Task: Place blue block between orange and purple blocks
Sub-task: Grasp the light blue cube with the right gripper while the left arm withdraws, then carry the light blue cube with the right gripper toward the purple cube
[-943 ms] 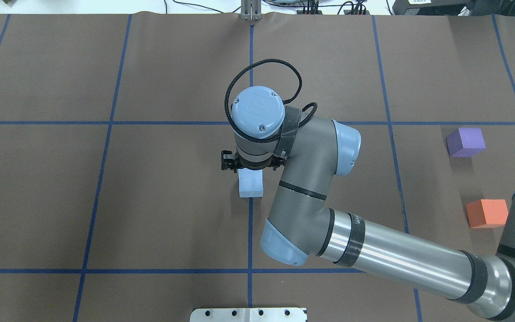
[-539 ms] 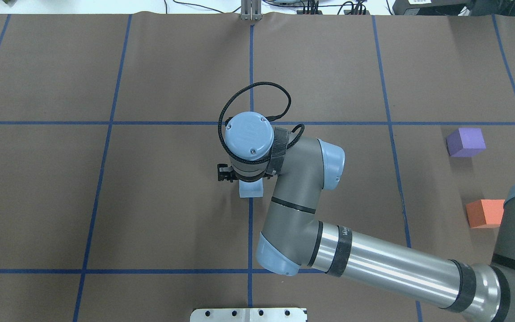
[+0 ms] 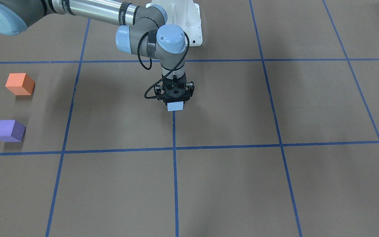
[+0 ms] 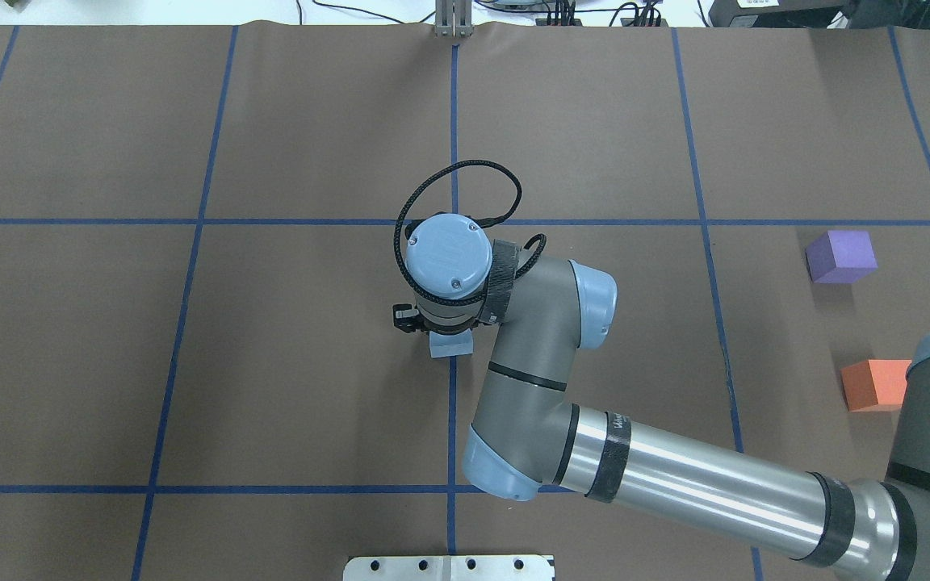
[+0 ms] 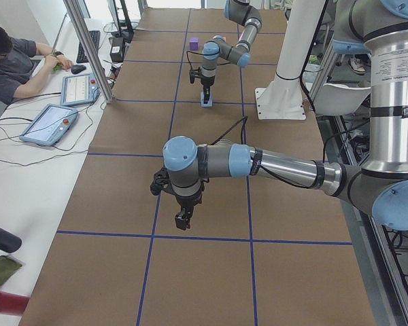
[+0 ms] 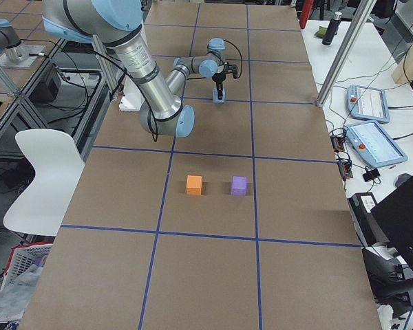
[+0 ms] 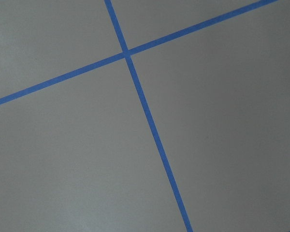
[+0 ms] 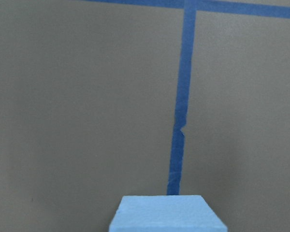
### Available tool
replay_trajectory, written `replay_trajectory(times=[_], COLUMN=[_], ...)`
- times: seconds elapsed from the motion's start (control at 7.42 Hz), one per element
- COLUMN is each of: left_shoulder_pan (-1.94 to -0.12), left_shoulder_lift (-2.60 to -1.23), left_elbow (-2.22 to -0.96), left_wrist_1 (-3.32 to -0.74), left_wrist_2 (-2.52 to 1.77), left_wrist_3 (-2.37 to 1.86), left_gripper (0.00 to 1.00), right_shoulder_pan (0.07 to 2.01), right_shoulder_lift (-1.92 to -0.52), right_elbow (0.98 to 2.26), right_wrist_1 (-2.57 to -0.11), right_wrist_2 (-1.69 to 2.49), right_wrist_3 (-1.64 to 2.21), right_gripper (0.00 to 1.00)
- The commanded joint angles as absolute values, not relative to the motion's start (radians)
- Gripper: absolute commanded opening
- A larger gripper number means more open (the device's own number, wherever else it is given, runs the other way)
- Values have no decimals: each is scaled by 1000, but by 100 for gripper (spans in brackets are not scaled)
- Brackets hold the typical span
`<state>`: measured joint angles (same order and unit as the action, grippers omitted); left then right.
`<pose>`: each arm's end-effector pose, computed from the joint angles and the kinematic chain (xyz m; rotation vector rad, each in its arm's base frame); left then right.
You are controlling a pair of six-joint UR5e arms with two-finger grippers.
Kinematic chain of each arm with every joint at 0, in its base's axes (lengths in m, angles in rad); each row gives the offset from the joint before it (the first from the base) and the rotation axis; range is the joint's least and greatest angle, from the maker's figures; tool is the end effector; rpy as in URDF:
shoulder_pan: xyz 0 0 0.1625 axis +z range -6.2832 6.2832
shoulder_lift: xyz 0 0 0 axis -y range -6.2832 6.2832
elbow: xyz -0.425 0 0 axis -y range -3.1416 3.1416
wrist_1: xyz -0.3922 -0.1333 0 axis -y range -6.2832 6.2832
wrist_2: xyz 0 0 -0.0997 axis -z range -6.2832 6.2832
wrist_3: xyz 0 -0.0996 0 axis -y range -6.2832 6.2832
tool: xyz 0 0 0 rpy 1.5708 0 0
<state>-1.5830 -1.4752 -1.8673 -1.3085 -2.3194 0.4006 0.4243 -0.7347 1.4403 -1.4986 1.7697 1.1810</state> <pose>-0.0709 -0.4379 0.5862 0.0966 0.7484 0.3469 -0.6399 -0.4137 0.1927 0.1335 -0.7864 -0.0447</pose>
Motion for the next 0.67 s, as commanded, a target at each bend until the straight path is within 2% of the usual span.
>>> replay_trajectory(times=[0.0, 0.27, 0.54], left_shoulder_pan=[-1583, -1583, -1583], left_shoulder_lift=[-1459, -1459, -1459], left_elbow=[-1873, -1873, -1873], left_wrist_1=[-1308, -1308, -1308], left_wrist_2=[-2321, -2319, -2321], left_wrist_3=[399, 397, 397], left_gripper=[100, 100, 100], right_shoulder_pan=[451, 556, 731], right_shoulder_lift=[-771, -880, -1059], right_elbow=[1516, 1738, 1888], right_wrist_1=[-1526, -1673, -1686], right_wrist_2=[1778, 1857, 1986], right_wrist_3=[1172, 1113, 926], right_gripper=[0, 0, 0])
